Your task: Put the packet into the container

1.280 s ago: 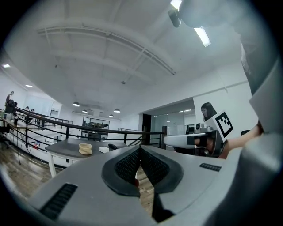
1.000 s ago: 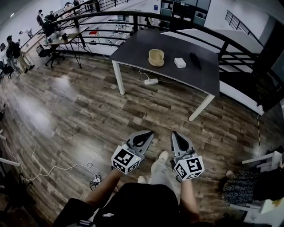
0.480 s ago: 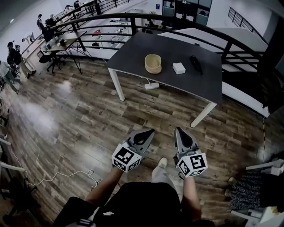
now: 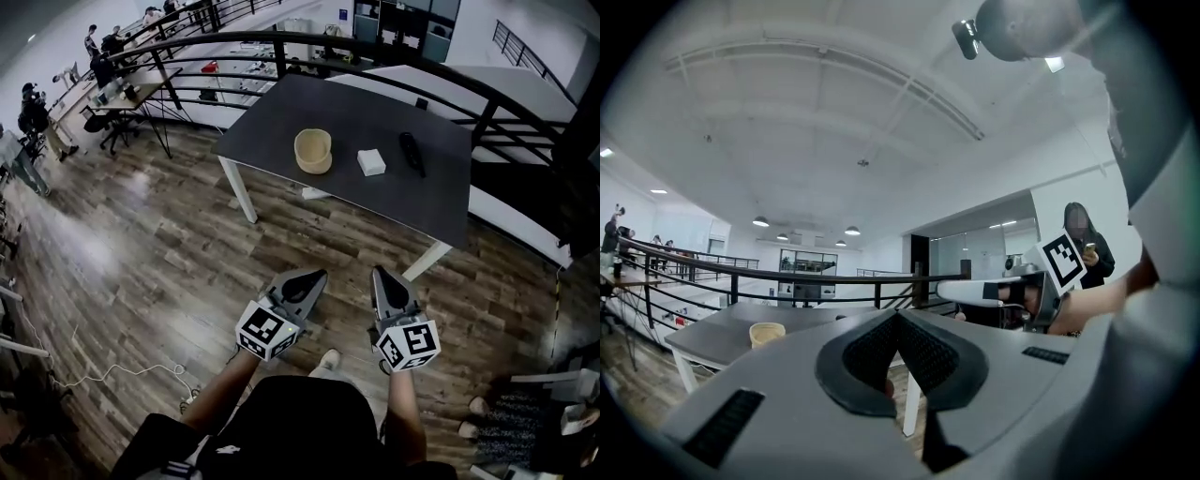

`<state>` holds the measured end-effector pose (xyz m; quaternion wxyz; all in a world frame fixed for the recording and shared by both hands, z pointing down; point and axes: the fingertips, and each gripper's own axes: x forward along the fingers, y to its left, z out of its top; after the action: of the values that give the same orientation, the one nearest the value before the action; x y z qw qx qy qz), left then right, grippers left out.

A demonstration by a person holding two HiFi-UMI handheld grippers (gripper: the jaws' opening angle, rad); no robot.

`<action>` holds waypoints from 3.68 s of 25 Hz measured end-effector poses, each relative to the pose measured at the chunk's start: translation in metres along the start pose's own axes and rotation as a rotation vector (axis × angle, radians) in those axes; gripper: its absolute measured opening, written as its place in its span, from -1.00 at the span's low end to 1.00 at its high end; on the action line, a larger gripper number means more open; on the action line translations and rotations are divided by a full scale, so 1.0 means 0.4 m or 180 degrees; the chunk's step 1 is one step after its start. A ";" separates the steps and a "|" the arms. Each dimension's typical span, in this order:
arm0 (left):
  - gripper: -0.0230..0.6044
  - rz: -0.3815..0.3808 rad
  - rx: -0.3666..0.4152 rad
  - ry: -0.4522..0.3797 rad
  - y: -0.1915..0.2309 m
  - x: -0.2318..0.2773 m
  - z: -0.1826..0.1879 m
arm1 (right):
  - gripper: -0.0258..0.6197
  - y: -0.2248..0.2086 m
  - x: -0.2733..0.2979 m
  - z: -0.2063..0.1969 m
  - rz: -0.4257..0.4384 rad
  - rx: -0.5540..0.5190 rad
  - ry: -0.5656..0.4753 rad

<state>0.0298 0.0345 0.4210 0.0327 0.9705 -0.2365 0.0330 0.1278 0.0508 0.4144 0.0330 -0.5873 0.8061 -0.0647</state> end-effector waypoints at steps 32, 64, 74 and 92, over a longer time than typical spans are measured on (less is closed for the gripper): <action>-0.91 0.0077 -0.0078 0.0065 0.447 0.395 -0.007 | -0.92 -0.309 0.484 -0.046 0.0090 -0.0047 0.0280; -0.91 -0.0147 -0.0218 0.0133 0.886 0.616 -0.021 | -0.91 -0.544 0.910 -0.131 -0.0486 -0.0145 0.0782; -0.91 0.0045 -0.0111 0.0145 0.941 0.715 -0.002 | -0.43 -0.727 0.995 -0.263 -0.0454 -0.0164 0.1241; -0.91 0.0181 0.0028 0.0255 0.966 0.768 0.010 | 0.71 -0.991 1.057 -0.652 -0.0985 0.0103 0.2502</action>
<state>0.1238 -0.4484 0.4598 0.0370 0.9614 -0.2623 0.0738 0.3376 -0.4538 0.7386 -0.2779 -0.6314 0.6586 -0.3006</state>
